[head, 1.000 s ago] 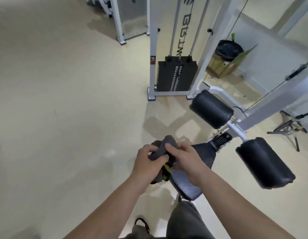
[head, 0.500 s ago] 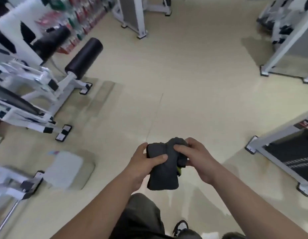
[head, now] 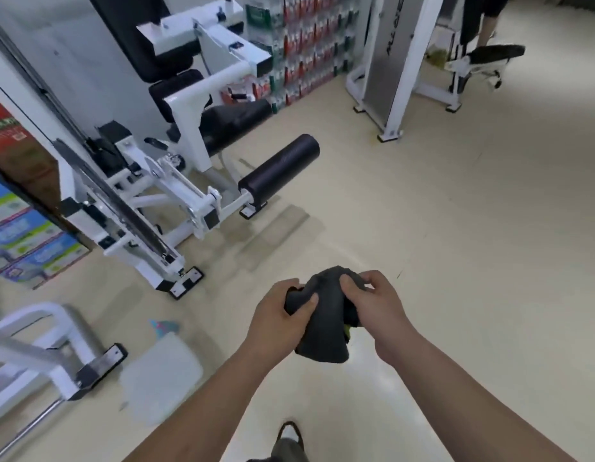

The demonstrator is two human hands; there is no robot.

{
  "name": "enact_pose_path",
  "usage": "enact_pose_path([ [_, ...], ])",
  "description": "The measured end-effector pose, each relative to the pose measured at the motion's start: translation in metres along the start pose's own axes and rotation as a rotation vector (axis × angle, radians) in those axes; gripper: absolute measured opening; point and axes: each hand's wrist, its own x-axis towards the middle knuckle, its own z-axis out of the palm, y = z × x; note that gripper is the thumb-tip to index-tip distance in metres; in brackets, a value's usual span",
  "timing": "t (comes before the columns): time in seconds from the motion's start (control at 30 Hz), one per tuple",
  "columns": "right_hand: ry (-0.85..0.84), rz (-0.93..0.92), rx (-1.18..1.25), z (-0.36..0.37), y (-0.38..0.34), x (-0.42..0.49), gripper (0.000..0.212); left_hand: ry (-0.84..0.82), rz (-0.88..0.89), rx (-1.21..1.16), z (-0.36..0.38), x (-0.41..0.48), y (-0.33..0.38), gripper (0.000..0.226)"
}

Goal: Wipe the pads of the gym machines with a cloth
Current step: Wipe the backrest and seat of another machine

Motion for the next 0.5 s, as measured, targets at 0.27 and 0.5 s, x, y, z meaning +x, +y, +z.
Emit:
enact_pose_path([
  [0.27, -0.039, 0.028, -0.116, 0.01, -0.103, 0.15, 0.017, 0.121, -0.111, -0.125, 0.0, 0.16, 0.077, 0.013],
  [0.5, -0.457, 0.171, -0.124, -0.004, -0.198, 0.304, 0.049, 0.258, -0.119, -0.227, 0.031, 0.315, 0.157, 0.022],
])
